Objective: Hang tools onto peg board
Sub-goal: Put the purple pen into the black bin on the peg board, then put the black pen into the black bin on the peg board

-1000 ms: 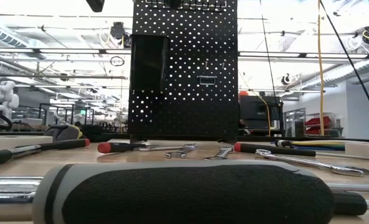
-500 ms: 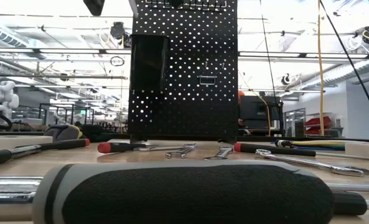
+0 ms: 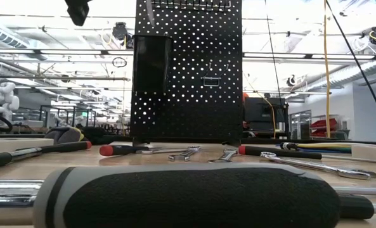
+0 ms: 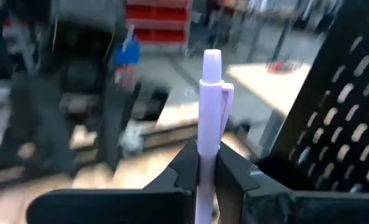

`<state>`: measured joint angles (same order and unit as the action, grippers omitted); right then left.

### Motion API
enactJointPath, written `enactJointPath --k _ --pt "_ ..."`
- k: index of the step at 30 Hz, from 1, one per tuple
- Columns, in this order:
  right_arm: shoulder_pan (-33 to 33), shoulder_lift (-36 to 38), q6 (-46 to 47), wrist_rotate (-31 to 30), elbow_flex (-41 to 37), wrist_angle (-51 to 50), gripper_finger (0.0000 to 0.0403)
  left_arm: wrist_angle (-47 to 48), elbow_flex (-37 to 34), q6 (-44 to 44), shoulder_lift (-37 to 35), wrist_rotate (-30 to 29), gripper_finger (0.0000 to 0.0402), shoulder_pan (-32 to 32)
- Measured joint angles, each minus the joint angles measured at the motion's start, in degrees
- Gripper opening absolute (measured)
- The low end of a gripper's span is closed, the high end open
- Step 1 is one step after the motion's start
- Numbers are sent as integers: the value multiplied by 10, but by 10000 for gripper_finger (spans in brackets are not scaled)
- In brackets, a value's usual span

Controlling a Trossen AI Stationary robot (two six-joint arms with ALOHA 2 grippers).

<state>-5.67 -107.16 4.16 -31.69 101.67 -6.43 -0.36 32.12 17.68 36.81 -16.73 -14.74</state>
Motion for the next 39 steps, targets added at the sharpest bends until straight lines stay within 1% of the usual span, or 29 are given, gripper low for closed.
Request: enactJointPath --k 4,8,10,14,22,24,29,33,39 --pt "22 -13 -49 0 0 79 23 6 0 1 -6 0 118 0" --pt "37 -16 -78 -13 0 101 23 9 0 1 -4 0 118 0" --pt "42 -16 -88 -28 0 99 23 11 0 1 -4 0 118 0" --pt "54 -17 -94 -28 0 96 23 12 0 15 -4 0 118 0" --pt "63 -17 -89 -28 0 62 25 15 0 15 -4 3 118 0" --pt "65 -17 -82 -28 0 51 39 15 0 15 -4 3 118 0" --pt "66 -17 -79 -28 0 44 94 15 0 15 -4 4 118 0" --pt "66 -17 -79 -28 0 44 132 15 0 15 -4 16 118 0" --pt "65 -17 -78 -28 0 46 164 16 0 15 -4 17 118 0"
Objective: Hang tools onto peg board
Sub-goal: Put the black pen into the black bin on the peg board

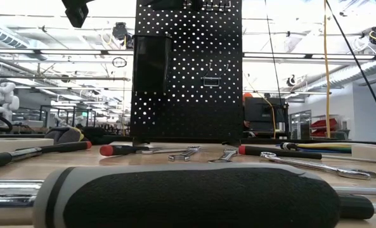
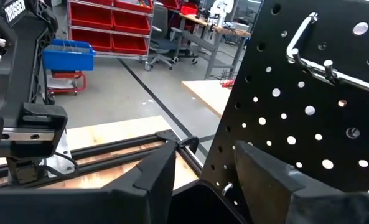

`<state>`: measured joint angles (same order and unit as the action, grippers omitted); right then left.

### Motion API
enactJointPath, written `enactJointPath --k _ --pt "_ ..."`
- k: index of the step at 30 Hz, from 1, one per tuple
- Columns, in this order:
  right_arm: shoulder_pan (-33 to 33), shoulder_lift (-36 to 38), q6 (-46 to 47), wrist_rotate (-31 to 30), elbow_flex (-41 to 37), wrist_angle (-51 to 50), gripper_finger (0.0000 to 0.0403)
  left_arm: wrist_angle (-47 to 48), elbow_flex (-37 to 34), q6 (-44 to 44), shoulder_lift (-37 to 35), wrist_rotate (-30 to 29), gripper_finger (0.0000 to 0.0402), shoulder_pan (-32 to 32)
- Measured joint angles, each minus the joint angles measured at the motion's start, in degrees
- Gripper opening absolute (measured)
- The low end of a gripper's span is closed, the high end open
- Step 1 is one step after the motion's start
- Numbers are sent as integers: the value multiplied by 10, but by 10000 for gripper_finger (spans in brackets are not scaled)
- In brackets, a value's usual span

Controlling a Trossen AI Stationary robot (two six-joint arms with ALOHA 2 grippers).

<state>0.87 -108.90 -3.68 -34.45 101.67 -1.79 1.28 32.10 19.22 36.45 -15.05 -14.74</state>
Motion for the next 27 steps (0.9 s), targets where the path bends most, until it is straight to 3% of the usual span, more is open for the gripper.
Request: enactJointPath --k 4,10,15,20,24,27 --pt "-14 3 0 22 0 6 170 31 0 0 0 48 118 0" --pt "-65 10 15 160 0 -8 167 77 0 0 20 163 118 0" --pt "-108 10 52 266 0 -95 167 89 -7 -6 62 184 118 -3" --pt "-142 10 116 285 0 -237 167 88 -15 8 116 219 118 -24" --pt "-166 10 160 285 0 -333 167 87 -18 68 164 219 118 -40" --pt "-187 10 166 285 -5 -366 167 76 -18 91 202 219 118 -55"
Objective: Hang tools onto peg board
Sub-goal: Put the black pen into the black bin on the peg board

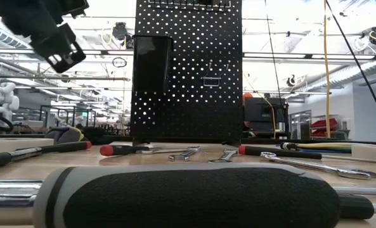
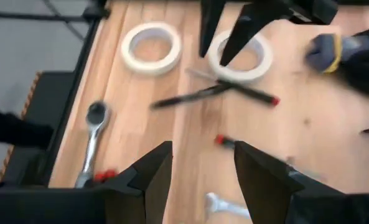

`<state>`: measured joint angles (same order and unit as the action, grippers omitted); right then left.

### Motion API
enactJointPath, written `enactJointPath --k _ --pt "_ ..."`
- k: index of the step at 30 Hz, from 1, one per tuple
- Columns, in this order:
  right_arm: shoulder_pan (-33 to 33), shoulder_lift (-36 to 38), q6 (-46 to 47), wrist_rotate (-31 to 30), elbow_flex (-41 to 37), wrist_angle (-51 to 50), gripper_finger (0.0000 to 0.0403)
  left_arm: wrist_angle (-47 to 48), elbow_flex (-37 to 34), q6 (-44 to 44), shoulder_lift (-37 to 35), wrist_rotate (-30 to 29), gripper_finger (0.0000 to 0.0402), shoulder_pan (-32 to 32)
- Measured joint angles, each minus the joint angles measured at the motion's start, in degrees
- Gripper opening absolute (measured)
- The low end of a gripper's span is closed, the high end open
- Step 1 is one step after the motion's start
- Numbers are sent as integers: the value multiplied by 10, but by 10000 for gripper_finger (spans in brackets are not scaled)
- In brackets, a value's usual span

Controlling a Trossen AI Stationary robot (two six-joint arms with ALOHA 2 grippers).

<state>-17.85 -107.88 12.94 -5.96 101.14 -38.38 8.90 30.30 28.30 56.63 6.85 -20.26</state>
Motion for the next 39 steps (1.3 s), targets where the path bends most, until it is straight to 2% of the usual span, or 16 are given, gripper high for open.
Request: enactJointPath --k 7,15,20,25,29,32,39 --pt "-40 14 32 4 -87 38 167 -92 0 80 79 -17 118 -50" --pt "-67 72 54 18 -228 174 167 -210 0 181 158 -102 118 -152" --pt "-74 127 49 14 -325 260 167 -229 0 293 203 -177 118 -211" --pt "-78 170 87 16 -410 316 167 -186 0 548 234 -296 110 -238" --pt "-77 179 109 14 -445 344 167 -152 12 680 251 -354 98 -240" --pt "-78 179 114 16 -453 345 167 -82 43 746 262 -356 87 -233" --pt "-89 179 101 18 -454 344 167 153 148 800 265 -282 65 -219"
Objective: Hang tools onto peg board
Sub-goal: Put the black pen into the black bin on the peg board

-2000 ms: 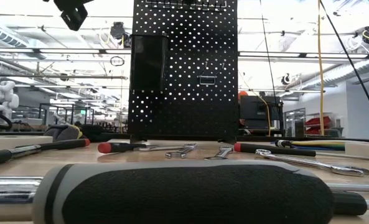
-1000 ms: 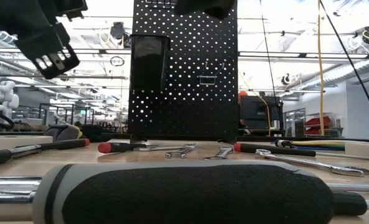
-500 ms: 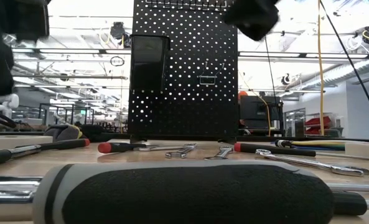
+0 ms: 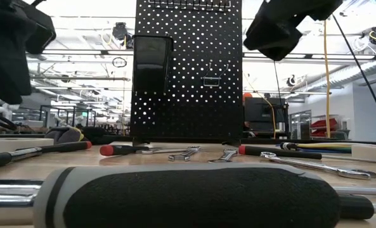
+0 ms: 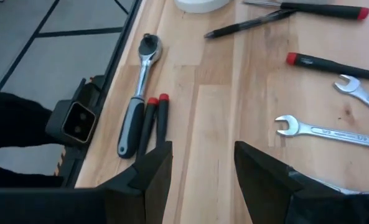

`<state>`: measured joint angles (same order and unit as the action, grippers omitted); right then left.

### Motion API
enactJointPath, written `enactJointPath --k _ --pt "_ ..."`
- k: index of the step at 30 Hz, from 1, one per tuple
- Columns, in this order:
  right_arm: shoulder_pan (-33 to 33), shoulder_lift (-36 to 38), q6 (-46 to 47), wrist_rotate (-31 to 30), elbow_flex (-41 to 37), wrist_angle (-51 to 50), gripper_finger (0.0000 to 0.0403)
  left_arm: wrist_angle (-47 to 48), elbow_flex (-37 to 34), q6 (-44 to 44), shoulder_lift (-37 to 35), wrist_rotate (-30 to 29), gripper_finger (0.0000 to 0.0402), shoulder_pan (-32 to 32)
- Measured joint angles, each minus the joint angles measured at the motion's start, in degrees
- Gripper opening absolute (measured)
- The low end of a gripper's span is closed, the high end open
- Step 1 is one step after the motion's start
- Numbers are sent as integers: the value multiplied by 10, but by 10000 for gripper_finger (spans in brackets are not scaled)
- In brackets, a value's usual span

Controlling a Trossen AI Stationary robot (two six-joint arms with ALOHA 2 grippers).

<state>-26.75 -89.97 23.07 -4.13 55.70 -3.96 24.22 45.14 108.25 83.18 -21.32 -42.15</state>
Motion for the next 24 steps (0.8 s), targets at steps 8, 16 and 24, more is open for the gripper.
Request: enactJointPath --k 8,16,24 --pt "-3 0 -11 0 0 -1 167 10 12 32 32 48 63 22" --pt "21 3 -24 -2 0 29 167 8 12 22 64 67 63 36" --pt "29 3 -33 -2 0 26 167 11 12 25 93 79 63 37"
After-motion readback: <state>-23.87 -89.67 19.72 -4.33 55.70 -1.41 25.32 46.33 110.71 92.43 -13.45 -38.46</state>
